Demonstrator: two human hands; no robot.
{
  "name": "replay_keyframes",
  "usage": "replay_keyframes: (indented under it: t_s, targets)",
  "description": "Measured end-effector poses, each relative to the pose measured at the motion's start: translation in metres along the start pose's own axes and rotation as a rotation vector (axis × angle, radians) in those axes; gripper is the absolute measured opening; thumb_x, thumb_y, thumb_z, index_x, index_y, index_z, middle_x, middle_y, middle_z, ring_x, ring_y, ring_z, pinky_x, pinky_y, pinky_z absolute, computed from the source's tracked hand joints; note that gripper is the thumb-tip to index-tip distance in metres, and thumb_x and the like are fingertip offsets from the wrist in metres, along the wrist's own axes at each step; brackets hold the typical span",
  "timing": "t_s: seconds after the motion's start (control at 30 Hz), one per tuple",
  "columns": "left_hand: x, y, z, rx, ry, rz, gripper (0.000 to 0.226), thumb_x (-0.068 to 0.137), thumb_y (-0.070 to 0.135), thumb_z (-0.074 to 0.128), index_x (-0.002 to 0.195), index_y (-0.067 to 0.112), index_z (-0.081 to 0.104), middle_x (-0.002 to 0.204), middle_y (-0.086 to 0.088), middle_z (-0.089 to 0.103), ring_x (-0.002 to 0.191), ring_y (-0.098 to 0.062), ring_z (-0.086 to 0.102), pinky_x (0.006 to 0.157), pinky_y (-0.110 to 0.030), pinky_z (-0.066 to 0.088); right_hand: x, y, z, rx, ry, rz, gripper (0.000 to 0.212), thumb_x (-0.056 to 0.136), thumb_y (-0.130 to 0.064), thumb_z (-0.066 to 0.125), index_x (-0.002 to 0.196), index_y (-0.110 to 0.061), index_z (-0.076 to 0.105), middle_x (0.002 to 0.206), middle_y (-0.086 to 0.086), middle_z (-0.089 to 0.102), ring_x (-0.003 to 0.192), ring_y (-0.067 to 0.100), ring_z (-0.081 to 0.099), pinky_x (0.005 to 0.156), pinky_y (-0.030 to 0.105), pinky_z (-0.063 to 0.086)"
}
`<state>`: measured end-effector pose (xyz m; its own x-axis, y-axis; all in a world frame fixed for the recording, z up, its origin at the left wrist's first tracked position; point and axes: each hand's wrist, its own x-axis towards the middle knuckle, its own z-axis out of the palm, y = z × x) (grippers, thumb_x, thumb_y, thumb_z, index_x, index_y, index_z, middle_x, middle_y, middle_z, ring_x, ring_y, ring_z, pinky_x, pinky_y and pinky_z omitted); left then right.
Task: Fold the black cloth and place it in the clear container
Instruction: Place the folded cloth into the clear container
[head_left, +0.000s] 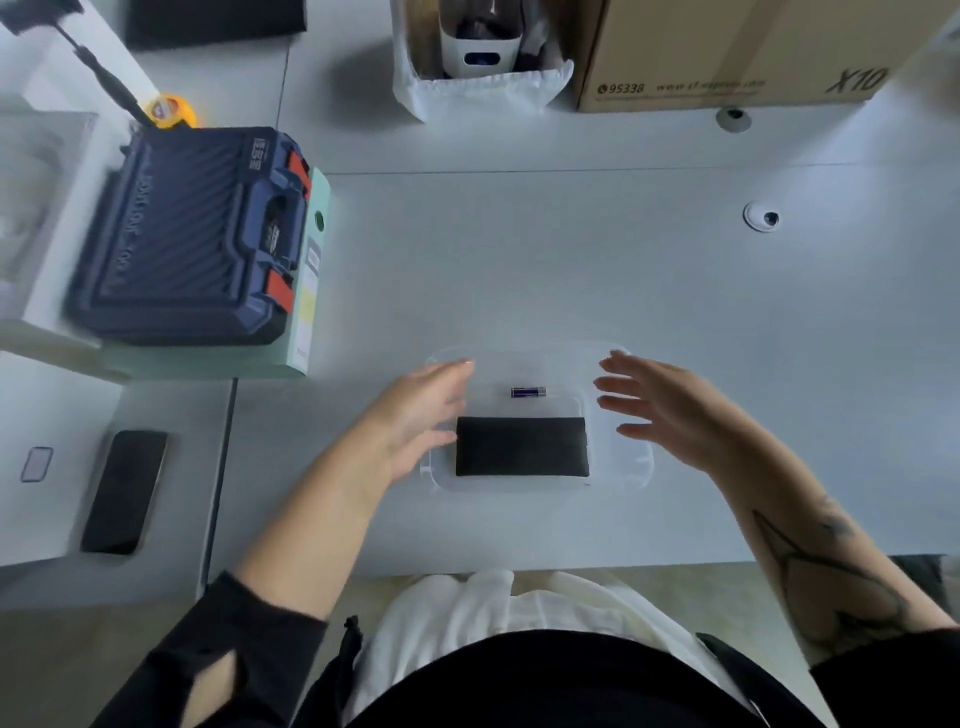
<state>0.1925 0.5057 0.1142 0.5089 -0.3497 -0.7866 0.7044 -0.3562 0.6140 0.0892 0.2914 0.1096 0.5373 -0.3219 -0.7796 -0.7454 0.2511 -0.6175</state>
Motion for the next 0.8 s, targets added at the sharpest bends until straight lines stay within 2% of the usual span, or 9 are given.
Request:
replay_keyframes:
  t_s: [0.1,0.2,0.27,0.37,0.43,0.5,0.6,0.73,0.8]
  targets:
    - [-0.014,0.002,-0.026,-0.094,0.1,0.136,0.017,0.095,0.022,0.05,0.108,0.021,0.059,0.109,-0.005,0.065,0.092,-0.015,0.062,0.077,-0.031,0.045,-0.01,0.003,-0.023,0.122,0.031,-0.05,0.024,0.094,-0.033,0.049,0.107,-0.019,0.063,0.115,0.005,0.067,0.099,0.018,0.065,0.09,0.038,0.047]
    - [-0.017,-0.009,-0.046,-0.141,0.234,0.151,0.012,0.096,0.019,0.048,0.096,0.023,0.059,0.094,0.001,0.063,0.084,-0.012,0.059,0.072,-0.029,0.043,-0.011,0.016,-0.037,0.195,0.11,-0.047,0.024,0.095,-0.029,0.047,0.108,-0.017,0.063,0.117,0.007,0.066,0.097,0.019,0.064,0.08,0.034,0.048]
    - [-0.011,-0.025,-0.053,-0.134,0.293,0.108,0.011,0.096,0.021,0.049,0.1,0.023,0.059,0.101,-0.001,0.062,0.095,-0.016,0.059,0.08,-0.034,0.044,-0.007,0.029,-0.039,0.208,0.153,0.006,0.027,0.095,-0.029,0.046,0.114,-0.016,0.061,0.124,0.008,0.062,0.105,0.021,0.06,0.084,0.036,0.045]
    - [-0.004,-0.046,-0.051,-0.117,0.213,-0.016,0.048,0.096,0.034,0.045,0.141,0.017,0.041,0.146,-0.009,0.045,0.136,-0.024,0.041,0.107,-0.048,0.033,0.001,0.049,-0.034,0.204,0.098,0.084,0.042,0.095,-0.037,0.044,0.128,-0.012,0.055,0.132,0.006,0.058,0.117,0.023,0.054,0.096,0.042,0.041]
    - [-0.004,-0.052,-0.041,-0.133,0.091,-0.068,0.06,0.097,0.045,0.036,0.15,0.018,0.028,0.156,-0.009,0.032,0.142,-0.024,0.034,0.113,-0.048,0.029,0.002,0.056,-0.026,0.225,0.017,0.103,0.045,0.096,-0.041,0.039,0.126,-0.011,0.055,0.118,0.002,0.063,0.105,0.018,0.058,0.089,0.04,0.046]
    - [-0.005,-0.052,-0.03,-0.139,0.019,-0.081,0.062,0.097,0.051,0.027,0.149,0.019,0.029,0.153,-0.008,0.038,0.137,-0.022,0.041,0.111,-0.043,0.033,-0.001,0.056,-0.019,0.231,-0.002,0.109,0.043,0.097,-0.044,0.034,0.118,-0.014,0.057,0.105,-0.002,0.062,0.096,0.016,0.057,0.074,0.034,0.046]
    - [-0.008,-0.046,-0.013,-0.102,-0.012,-0.069,0.06,0.097,0.05,0.019,0.15,0.022,0.025,0.155,-0.003,0.034,0.14,-0.018,0.035,0.104,-0.031,0.03,-0.003,0.056,-0.016,0.214,-0.001,0.099,0.039,0.097,-0.046,0.033,0.107,-0.018,0.058,0.104,-0.004,0.061,0.102,0.018,0.053,0.071,0.031,0.045]
    - [-0.017,-0.032,0.009,-0.055,-0.066,-0.029,0.055,0.1,0.044,0.018,0.149,0.02,0.028,0.152,-0.005,0.037,0.127,-0.011,0.041,0.091,-0.025,0.032,-0.003,0.054,-0.023,0.213,0.049,0.08,0.039,0.097,-0.044,0.034,0.118,-0.017,0.054,0.105,-0.002,0.059,0.098,0.017,0.052,0.066,0.029,0.043]
    - [-0.015,-0.031,0.017,-0.044,-0.078,-0.025,0.054,0.1,0.042,0.018,0.148,0.019,0.028,0.153,-0.006,0.037,0.136,-0.015,0.037,0.089,-0.024,0.031,-0.002,0.054,-0.028,0.23,0.079,0.086,0.041,0.097,-0.043,0.035,0.121,-0.015,0.054,0.101,-0.001,0.058,0.088,0.016,0.052,0.063,0.028,0.04]
